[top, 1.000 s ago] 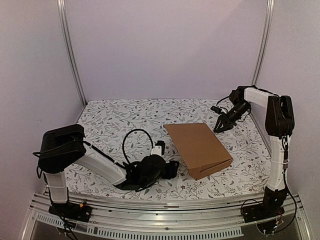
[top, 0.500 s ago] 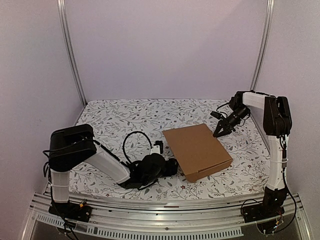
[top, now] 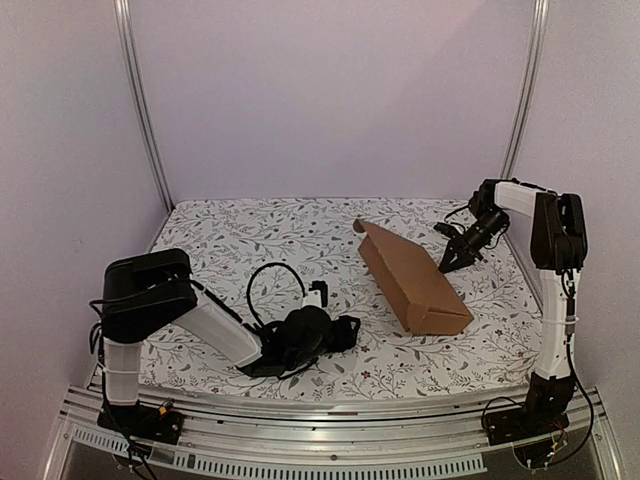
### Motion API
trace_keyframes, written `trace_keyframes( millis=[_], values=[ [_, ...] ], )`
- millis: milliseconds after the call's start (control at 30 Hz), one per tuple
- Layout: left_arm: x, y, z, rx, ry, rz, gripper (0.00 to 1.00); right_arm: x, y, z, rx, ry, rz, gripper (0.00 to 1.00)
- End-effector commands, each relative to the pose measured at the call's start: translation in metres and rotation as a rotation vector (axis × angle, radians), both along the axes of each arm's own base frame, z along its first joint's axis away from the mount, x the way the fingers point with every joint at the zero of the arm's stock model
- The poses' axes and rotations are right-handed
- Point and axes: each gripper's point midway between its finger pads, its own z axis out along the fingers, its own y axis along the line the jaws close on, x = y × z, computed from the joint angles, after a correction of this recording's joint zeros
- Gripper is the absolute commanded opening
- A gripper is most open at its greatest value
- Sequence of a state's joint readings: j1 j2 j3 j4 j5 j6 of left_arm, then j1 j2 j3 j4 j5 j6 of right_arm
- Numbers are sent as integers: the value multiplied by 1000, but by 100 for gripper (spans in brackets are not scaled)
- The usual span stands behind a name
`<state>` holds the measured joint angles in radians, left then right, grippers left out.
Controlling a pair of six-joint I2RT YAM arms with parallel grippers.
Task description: Fold the paper box
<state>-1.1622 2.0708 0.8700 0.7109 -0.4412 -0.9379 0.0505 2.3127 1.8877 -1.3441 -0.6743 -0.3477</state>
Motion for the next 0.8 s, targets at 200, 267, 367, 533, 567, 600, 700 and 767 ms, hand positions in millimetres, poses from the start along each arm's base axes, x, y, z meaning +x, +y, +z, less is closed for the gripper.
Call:
trace_keyframes(
  millis=[200, 267, 367, 533, 567, 600, 700, 767],
  values=[
    [29, -88, 21, -86, -178, -186, 69, 13, -26, -21, -111, -24, -13, 14],
    [35, -113, 32, -106, -209, -231, 68, 15, -19, -14, -98, -35, -11, 15],
    [39, -134, 50, -107, -246, -262, 67, 10, -4, -10, -89, -42, 25, 15],
    [32, -138, 72, -106, -285, -275, 66, -6, 38, -11, -49, -41, 135, 16],
    [29, -137, 75, -102, -291, -274, 66, -10, 47, -11, -46, -42, 161, 16],
    [26, -135, 81, -105, -298, -275, 66, -14, 56, -13, -43, -35, 182, 16],
    [14, -128, 88, -78, -310, -274, 65, -26, 81, -14, -25, -30, 242, 16],
    [5, -122, 93, -55, -312, -269, 65, -38, 98, -14, -18, -21, 285, 16]
  ],
)
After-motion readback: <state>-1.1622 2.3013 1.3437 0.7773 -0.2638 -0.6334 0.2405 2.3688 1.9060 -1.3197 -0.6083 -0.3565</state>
